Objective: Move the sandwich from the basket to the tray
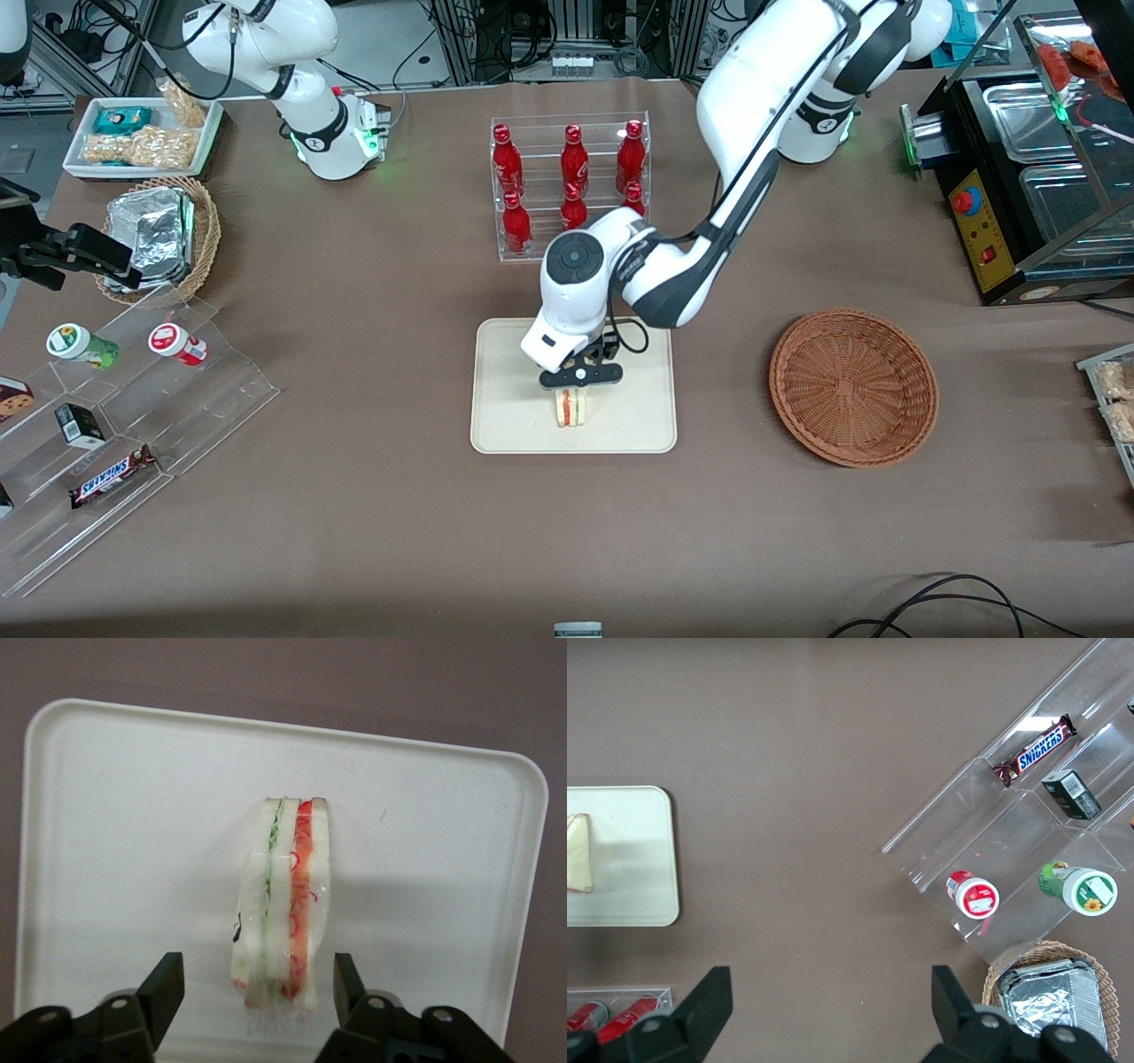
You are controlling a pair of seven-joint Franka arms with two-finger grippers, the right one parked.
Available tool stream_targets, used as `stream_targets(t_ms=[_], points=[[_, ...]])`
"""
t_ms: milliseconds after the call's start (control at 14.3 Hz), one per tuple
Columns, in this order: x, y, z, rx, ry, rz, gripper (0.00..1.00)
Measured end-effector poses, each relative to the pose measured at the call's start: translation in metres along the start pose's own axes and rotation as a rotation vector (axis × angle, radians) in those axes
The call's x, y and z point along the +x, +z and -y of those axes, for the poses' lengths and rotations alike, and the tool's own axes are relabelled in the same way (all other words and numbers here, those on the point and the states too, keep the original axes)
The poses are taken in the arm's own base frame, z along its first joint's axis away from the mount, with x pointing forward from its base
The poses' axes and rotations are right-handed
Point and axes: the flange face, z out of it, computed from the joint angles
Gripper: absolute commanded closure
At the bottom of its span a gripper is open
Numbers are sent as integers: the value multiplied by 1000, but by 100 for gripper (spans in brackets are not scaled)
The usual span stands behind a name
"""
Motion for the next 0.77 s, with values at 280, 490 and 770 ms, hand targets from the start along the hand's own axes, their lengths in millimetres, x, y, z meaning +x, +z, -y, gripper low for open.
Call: stream_targets(t_ms=[280,490,770], points=[[12,-114,41,63,-51,-11,0],[31,-142,97,132,-148,76,0],[64,-128,189,226,-177,179,0]])
